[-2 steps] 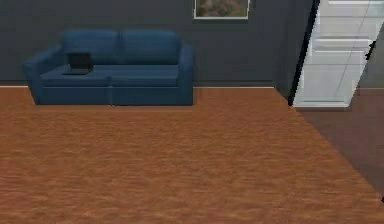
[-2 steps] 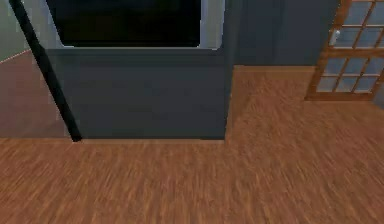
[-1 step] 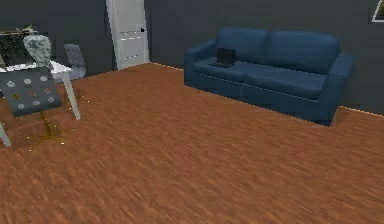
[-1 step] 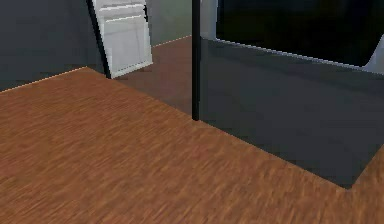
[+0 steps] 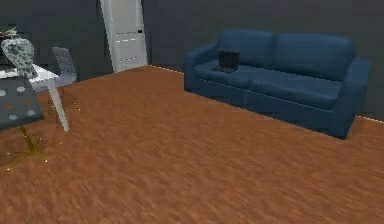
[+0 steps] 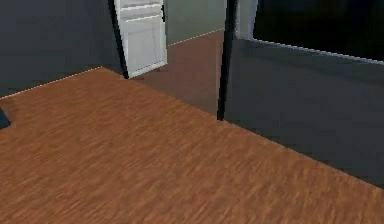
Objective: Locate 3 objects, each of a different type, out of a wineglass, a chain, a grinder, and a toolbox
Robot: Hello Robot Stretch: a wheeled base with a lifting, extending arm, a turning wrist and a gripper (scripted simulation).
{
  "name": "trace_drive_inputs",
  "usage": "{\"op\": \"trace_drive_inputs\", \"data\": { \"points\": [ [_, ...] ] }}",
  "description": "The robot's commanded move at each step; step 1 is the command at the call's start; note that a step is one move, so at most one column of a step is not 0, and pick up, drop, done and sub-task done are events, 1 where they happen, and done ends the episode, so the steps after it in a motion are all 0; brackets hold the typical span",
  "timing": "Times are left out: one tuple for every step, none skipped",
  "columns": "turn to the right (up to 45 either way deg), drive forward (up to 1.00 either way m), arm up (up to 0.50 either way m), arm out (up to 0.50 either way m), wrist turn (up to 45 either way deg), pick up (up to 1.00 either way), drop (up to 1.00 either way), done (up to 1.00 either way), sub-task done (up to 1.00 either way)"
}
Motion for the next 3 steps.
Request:
{"op": "trace_drive_inputs", "data": {
  "points": [
    [-45.0,0.0,0.0,0.0,0.0,0.0,0.0,0.0,0.0],
    [-3.0,0.0,0.0,0.0,0.0,0.0,0.0,0.0,0.0],
    [0.0,1.0,0.0,0.0,0.0,0.0,0.0,0.0,0.0]
  ]
}}
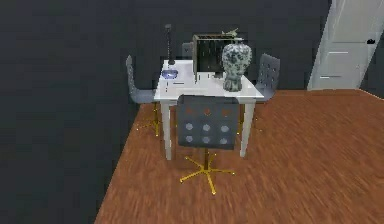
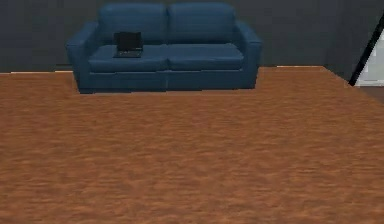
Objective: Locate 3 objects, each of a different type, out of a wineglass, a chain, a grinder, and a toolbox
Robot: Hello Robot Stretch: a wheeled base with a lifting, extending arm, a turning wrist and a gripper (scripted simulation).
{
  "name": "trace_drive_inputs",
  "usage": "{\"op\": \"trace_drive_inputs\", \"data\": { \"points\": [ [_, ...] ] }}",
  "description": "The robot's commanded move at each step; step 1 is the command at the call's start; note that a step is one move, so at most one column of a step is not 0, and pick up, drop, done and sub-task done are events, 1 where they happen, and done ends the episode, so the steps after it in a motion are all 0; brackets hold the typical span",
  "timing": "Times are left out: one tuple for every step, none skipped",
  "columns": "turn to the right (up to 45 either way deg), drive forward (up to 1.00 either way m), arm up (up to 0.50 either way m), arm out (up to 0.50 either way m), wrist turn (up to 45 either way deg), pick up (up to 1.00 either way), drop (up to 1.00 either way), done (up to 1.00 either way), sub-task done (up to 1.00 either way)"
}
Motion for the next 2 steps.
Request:
{"op": "trace_drive_inputs", "data": {
  "points": [
    [-6.0,0.0,0.0,0.0,0.0,0.0,0.0,0.0,0.0],
    [0.0,0.65,0.0,0.0,0.0,0.0,0.0,0.0,0.0]
  ]
}}
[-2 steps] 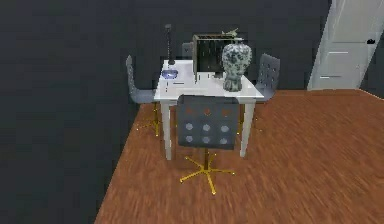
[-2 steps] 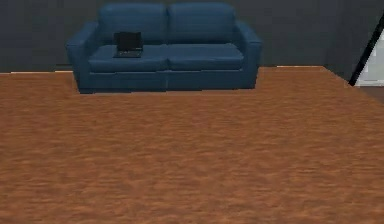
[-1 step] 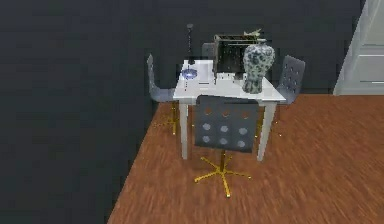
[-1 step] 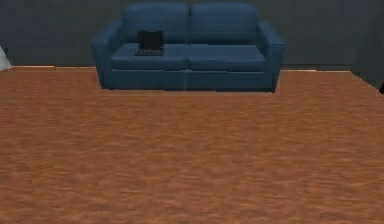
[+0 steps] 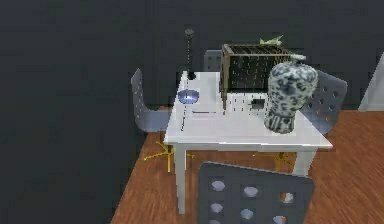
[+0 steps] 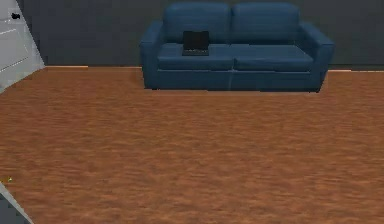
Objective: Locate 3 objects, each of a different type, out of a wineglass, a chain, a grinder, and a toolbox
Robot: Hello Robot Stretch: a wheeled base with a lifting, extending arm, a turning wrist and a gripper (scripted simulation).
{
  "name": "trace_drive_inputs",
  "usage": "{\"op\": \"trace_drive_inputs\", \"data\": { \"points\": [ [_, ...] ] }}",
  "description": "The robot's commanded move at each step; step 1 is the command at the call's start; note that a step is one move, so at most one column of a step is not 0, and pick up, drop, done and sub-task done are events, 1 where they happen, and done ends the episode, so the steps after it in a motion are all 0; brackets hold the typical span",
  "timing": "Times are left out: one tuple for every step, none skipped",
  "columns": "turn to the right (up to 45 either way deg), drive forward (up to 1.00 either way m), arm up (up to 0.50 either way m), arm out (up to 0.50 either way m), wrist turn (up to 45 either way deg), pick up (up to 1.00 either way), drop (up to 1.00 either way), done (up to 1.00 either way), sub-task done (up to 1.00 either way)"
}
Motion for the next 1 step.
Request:
{"op": "trace_drive_inputs", "data": {
  "points": [
    [0.0,0.0,0.0,0.0,0.0,0.0,0.0,1.0,0.0]
  ]
}}
